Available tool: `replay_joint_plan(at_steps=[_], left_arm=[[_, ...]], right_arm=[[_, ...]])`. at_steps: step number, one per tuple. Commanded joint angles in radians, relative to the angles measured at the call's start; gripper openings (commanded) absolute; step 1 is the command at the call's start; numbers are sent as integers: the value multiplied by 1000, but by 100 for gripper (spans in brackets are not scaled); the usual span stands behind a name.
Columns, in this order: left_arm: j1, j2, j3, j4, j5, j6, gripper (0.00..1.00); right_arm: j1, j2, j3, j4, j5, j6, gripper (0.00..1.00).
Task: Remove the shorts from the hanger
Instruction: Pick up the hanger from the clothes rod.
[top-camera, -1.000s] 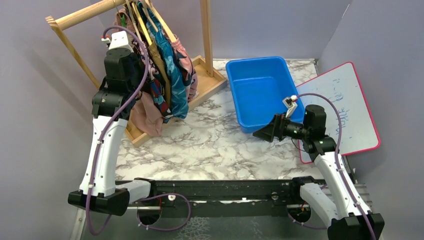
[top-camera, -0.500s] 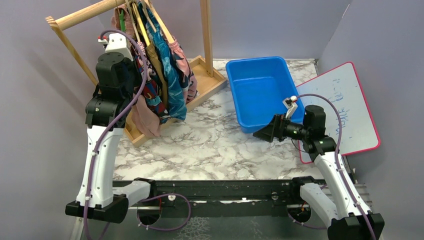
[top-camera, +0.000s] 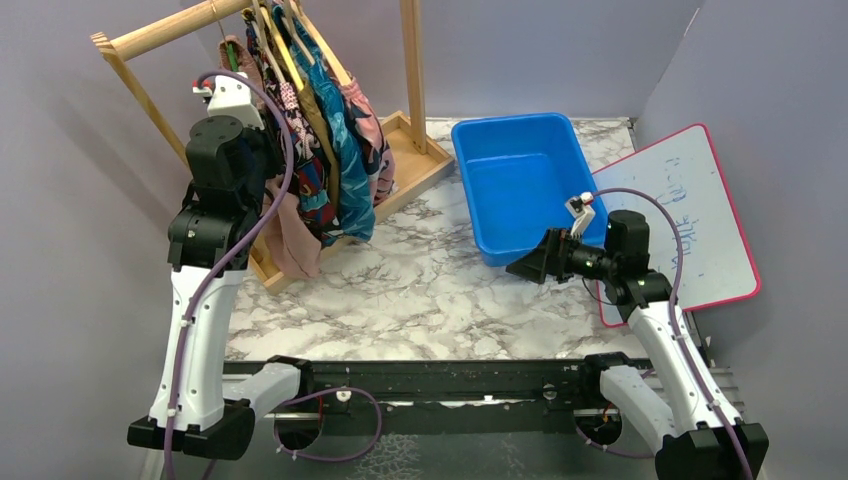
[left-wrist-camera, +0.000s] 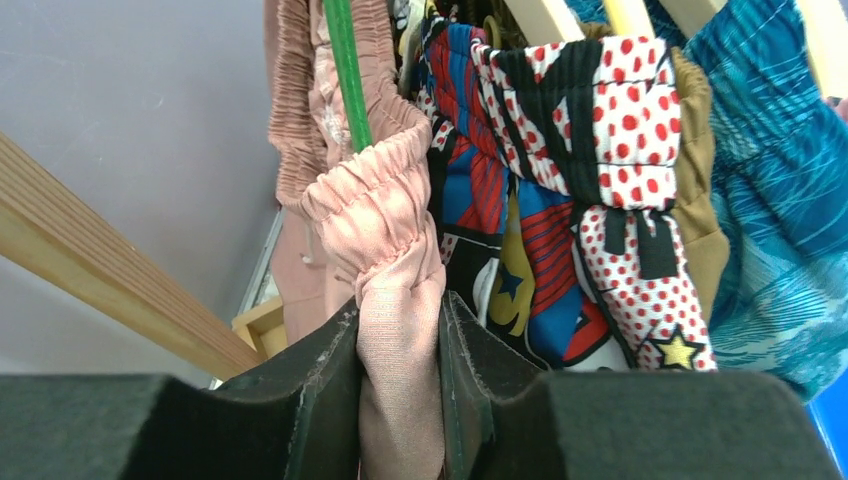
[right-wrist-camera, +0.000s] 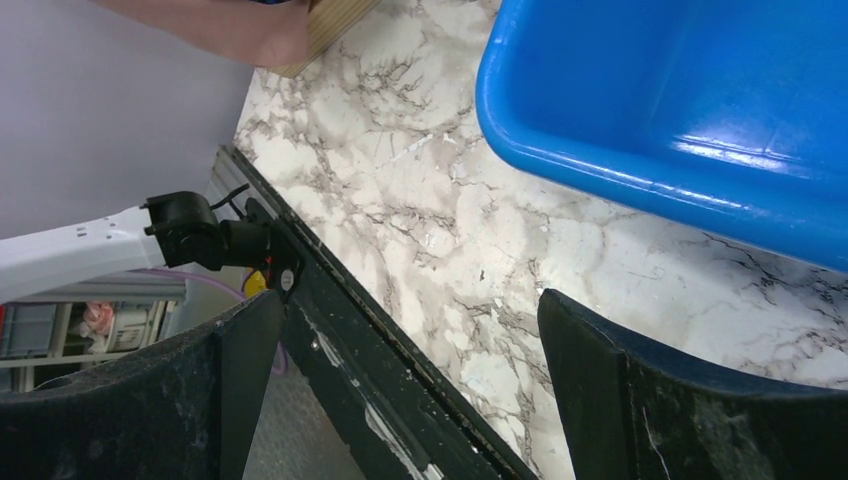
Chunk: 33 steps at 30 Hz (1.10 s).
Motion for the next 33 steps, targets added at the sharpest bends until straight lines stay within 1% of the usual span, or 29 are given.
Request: replay_joint_plan(at_steps=[1,3,6,9,10,15,21,24,29,33], left_arm=[[1,4,-34,11,3,7,32],[1,15,-32,-4,-7,5,32],[1,19,-32,-9,-17,5,24],[1,22,-24,-16,-35,5,2],[1,22,-20,-17,-40,6,0],[1,24,30,-5,-72,21,0],[1,-30,68,130,-28,73,0],[1,-70,28,235,-17,100,0],[1,-127,-75,334,19,135,0],[1,-167,-133,345,12,107,0]], right_arm=[[-1,4,2,-30,53,-20,100],[-1,6,7,-36,63,-22,100],[-1,10,7,-35,58,-22,100],[-1,10,7,-37,64,-21,100],[-1,11,9,-38,66,-21,100],[-1,13,13,-42,67,-22,100],[-1,14,6,-33,61,-20,100],[-1,15,10,-33,59,-20,100],[-1,11,4,-31,59,-18,100],[-1,11,0,-35,58,-18,100]])
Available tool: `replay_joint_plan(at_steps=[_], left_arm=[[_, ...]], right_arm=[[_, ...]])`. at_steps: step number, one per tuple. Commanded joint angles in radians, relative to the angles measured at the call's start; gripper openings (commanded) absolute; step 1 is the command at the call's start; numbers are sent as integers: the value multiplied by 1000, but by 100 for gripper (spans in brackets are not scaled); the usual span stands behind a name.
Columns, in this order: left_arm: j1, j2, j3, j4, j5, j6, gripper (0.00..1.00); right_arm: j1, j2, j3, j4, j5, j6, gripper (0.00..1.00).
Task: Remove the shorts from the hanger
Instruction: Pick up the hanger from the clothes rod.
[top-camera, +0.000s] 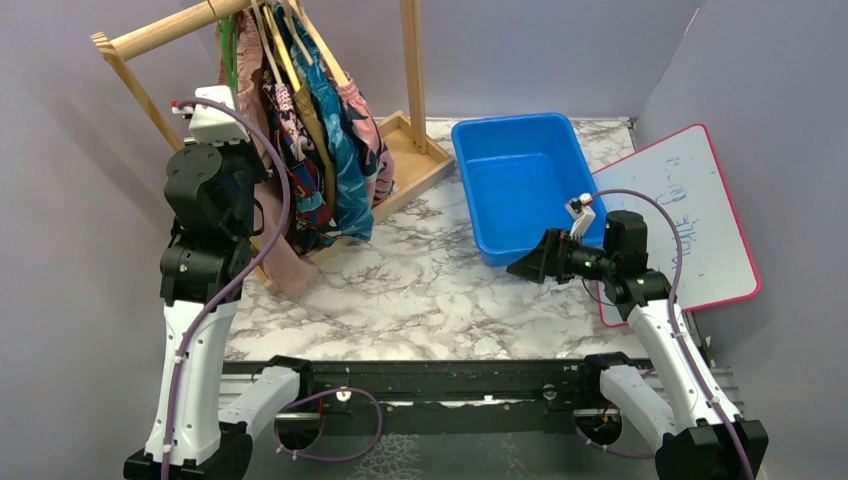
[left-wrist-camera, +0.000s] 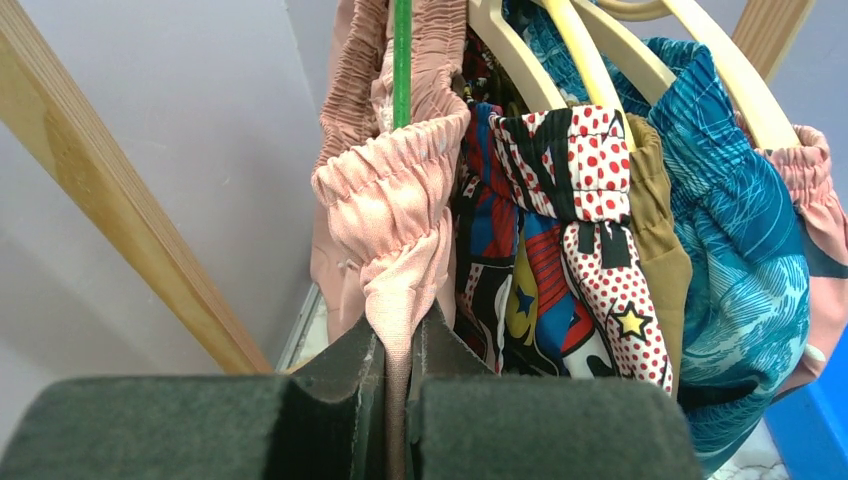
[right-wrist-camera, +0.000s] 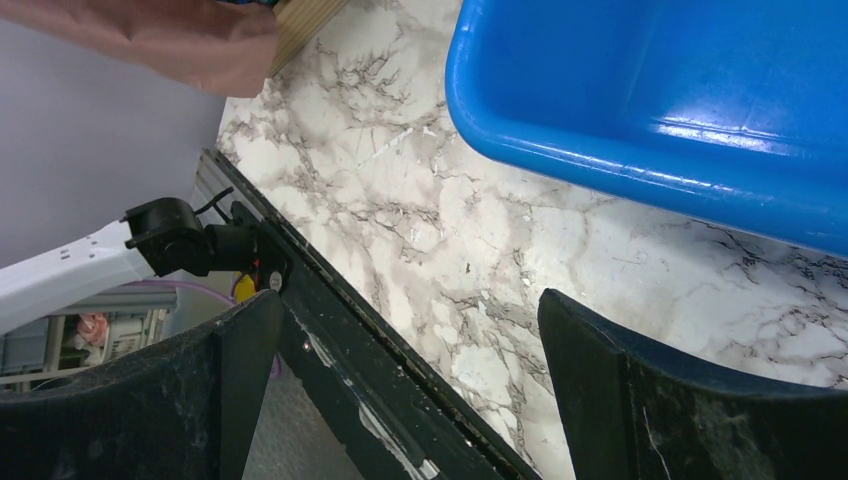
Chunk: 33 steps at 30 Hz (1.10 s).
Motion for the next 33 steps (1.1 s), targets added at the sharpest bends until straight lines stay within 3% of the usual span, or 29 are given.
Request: replay_joint_plan(at_steps=[1,9,13,23,30,33], left_arm=[[-2,-58,-49,175,26,-4,0],[-2,-211,-107,-6,-123,-180,0],[-2,-265,-117,-192,-98,-281,0],[-2,-420,-260,-578,226,-493,0],[-1,-523,-259,-811,305,-517,0],[-1,-548,-253,-863,418,-497,0]], right_arm=[[-1,-4,-2,-6,14,-10,100],[-1,8,11,-3,10,-6,100],[-1,29,33,-22,29,6,100],[-1,-2,66,-66,30,53,100],[-1,-54,41,-122,27,59,100],[-1,-85,30,-145,34,60,100]])
